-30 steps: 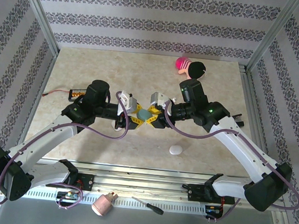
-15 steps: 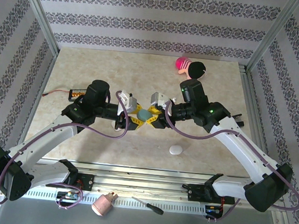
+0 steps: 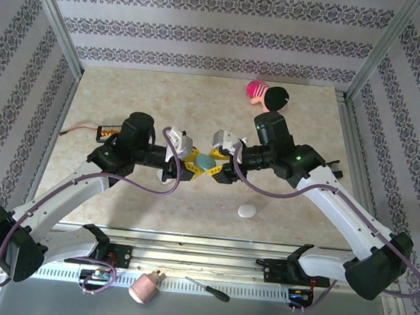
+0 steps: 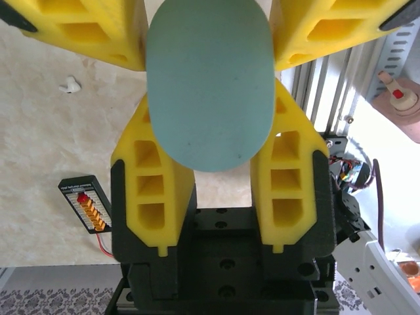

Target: Insert the wireless bluetooth earbuds into the charging case

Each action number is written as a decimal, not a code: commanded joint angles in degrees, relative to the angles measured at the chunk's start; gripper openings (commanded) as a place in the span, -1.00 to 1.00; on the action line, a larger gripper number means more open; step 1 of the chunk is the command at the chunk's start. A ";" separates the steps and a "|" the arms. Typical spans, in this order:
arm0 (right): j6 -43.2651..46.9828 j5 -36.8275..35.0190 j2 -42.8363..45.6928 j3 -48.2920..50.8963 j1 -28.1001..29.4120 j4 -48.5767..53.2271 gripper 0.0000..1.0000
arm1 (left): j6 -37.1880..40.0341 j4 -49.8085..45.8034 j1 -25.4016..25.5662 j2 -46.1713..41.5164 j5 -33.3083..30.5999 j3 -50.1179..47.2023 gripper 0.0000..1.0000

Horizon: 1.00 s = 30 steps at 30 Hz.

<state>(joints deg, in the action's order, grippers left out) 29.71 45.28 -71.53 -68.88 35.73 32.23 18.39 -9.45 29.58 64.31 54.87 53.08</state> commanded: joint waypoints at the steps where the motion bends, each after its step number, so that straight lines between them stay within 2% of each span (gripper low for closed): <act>1: -1.58 -0.05 1.71 1.06 -0.68 -3.56 0.07 | 0.62 2.89 0.91 -0.12 1.47 -0.52 -0.39; 8: -4.16 -0.12 2.83 2.24 -1.66 -6.02 0.18 | 1.15 2.62 0.91 0.07 1.18 -1.16 -0.40; 14: -6.12 -3.06 3.65 2.94 -2.52 -8.04 0.22 | 0.61 3.57 0.92 0.05 1.41 -1.29 -0.40; 30: -10.00 -5.41 5.52 4.46 -4.47 -12.79 0.29 | -0.47 5.71 0.90 0.10 1.64 -2.39 -0.42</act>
<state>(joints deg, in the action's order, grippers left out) 21.15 40.77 -67.26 -65.36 31.97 22.20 18.37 -6.79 29.65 64.42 54.65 50.94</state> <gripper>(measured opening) 0.643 0.339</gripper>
